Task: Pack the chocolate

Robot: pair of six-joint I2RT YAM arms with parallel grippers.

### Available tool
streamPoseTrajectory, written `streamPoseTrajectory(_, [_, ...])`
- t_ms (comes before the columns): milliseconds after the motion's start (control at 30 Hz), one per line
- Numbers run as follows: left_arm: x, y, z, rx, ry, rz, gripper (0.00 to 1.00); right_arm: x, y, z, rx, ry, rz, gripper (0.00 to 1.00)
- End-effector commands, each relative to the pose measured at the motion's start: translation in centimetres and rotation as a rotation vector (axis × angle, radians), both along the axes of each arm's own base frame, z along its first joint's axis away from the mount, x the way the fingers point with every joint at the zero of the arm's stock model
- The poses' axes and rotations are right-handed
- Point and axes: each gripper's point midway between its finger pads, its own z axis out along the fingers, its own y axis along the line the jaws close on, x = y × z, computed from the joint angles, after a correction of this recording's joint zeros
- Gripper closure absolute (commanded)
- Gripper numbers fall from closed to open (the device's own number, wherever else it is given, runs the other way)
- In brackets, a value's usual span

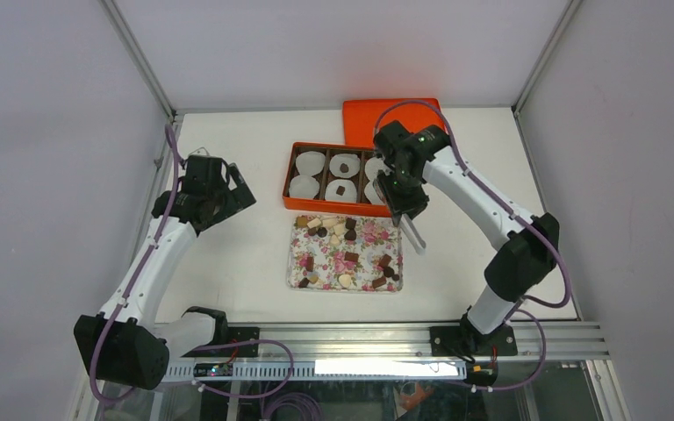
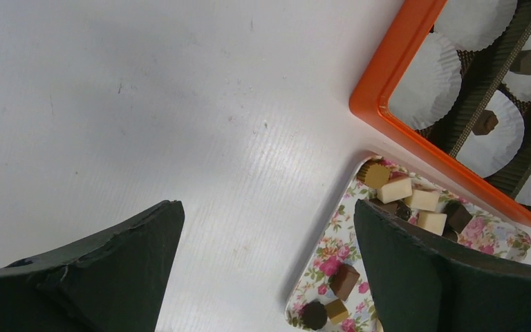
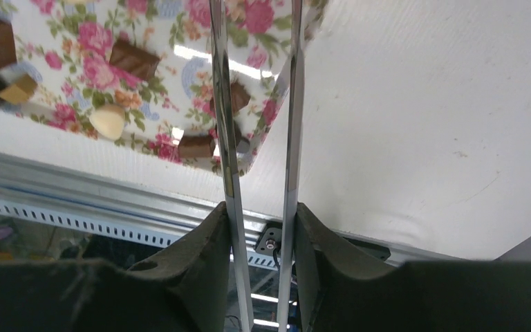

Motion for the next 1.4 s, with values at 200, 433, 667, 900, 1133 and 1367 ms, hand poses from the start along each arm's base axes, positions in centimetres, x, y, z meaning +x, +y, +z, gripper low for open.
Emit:
streamPoseTrajectory(200, [2.0,0.2,1.0,0.041,-0.03,-0.004,0.01,5.6,-0.2,-2.7,-0.047,0.025,-0.073,1.0])
streamPoseTrajectory(433, [2.3,0.3,0.7,0.047,-0.017,0.004,0.01,6.4,-0.7,-4.6,-0.054,0.06,-0.089,0.91])
streamPoseTrajectory(667, [2.5,0.1,0.7,0.037,-0.013,0.0,0.01,6.5,-0.7,-5.3,-0.049,0.078,-0.095,0.71])
streamPoseTrajectory(900, [2.4,0.1,1.1,0.036,-0.027,-0.004,0.01,6.4,-0.6,-5.2,-0.039,0.083,-0.096,0.68])
streamPoseTrajectory(1133, [2.1,-0.1,1.2,0.025,-0.033,-0.011,0.01,6.1,-0.6,-4.9,-0.03,0.079,-0.098,0.64])
streamPoseTrajectory(1367, [1.8,-0.1,1.6,0.018,-0.049,-0.011,0.01,6.0,-0.6,-5.0,-0.027,0.073,-0.099,0.63])
